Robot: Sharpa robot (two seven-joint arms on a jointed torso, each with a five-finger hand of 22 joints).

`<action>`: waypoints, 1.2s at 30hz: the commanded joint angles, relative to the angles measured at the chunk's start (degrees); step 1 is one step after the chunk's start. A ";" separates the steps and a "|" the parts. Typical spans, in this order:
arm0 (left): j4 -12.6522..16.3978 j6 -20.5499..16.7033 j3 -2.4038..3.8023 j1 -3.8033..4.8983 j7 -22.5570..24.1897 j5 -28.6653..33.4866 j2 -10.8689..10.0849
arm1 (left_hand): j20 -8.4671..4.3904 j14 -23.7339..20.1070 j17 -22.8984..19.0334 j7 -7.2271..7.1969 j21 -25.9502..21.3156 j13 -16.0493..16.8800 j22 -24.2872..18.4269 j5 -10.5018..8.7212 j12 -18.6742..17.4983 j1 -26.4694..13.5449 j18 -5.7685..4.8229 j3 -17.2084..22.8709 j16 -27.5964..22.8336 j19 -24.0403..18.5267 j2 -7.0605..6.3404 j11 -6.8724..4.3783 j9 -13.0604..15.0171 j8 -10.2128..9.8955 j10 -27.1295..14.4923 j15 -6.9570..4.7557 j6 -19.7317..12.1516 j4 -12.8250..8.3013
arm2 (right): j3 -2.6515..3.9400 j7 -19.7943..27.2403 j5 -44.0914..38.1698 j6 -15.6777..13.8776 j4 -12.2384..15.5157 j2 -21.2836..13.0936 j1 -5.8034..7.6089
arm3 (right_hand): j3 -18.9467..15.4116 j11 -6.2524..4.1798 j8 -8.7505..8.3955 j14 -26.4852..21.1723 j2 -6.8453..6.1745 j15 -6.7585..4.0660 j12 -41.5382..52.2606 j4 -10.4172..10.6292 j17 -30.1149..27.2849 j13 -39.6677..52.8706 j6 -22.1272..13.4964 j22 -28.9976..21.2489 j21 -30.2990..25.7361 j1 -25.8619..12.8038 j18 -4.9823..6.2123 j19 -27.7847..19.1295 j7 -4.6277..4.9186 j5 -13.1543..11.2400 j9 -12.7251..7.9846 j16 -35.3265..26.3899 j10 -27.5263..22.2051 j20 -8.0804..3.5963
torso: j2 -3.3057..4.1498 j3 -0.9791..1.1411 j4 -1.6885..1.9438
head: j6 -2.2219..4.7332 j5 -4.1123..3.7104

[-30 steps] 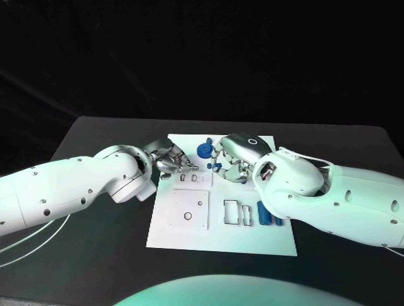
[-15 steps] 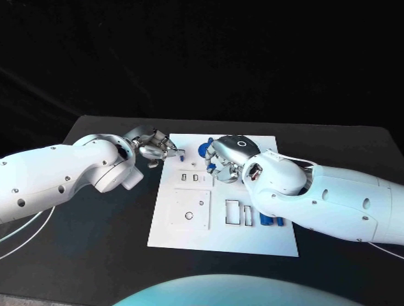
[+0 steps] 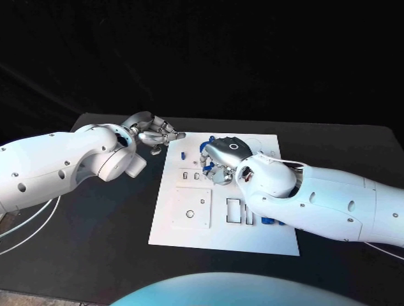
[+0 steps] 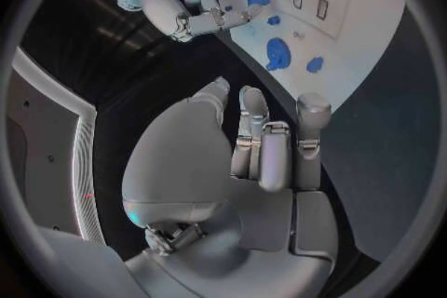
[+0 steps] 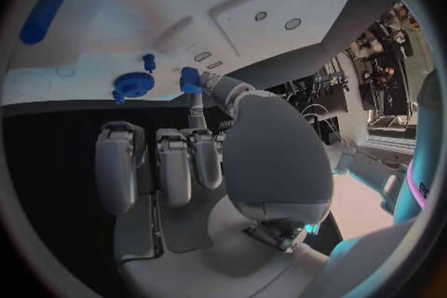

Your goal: Assemble the parts on the task board

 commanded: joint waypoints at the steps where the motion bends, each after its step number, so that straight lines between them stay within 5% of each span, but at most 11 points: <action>1: -0.06 -1.33 0.07 0.21 2.30 1.98 0.32 | -0.08 2.48 5.87 0.10 -0.14 -0.07 0.00 0.31 -0.36 0.51 -0.09 -0.38 -0.27 -0.30 -0.05 -0.13 -0.08 -0.32 -0.42 -0.05 -0.49 -0.05 | -0.17 0.78 -3.55 1.13 -0.23 0.44 -0.07 | 0.47 -0.22 0.33 5.96 0.14 -0.51 0.01 -0.02 15.07 10.36 0.37 12.56 0.26 -0.42 0.01 2.71 -0.20 0.14 0.09 0.23 2.30 -0.36 | -0.04 0.03 0.07 | -0.19 0.16; 22: -0.51 -1.25 0.09 0.42 2.64 2.07 1.17 | -0.05 2.56 6.10 0.11 -0.07 -0.07 0.08 0.41 -0.39 0.63 -0.12 -0.36 -0.11 -0.26 0.02 -0.10 -0.14 -0.34 -0.45 -0.02 -0.52 -0.06 | -1.67 2.12 -5.38 3.69 -1.39 1.72 -0.36 | 0.57 -0.21 0.32 5.96 0.19 -0.51 -0.12 -0.12 15.07 10.23 0.27 12.58 0.31 -0.37 -0.01 2.74 -0.17 0.15 0.15 0.23 2.20 -0.37 | -0.12 0.03 0.04 | -0.55 0.73; 36: -0.51 -1.14 0.09 0.52 2.59 2.07 1.21 | -0.03 2.62 6.25 0.13 -0.03 -0.14 0.15 0.48 -0.46 0.71 -0.13 -0.37 0.00 -0.23 0.09 -0.08 -0.20 -0.35 -0.48 0.00 -0.52 -0.05 | -1.99 2.81 -5.70 5.51 -2.59 2.40 -0.38 | 0.56 -0.13 0.25 5.96 0.10 -0.47 -0.41 -0.14 15.07 9.92 0.05 12.54 0.15 -0.53 0.02 2.67 -0.06 -0.01 0.21 0.23 1.94 -0.37 | -0.11 0.02 0.02 | -0.71 0.82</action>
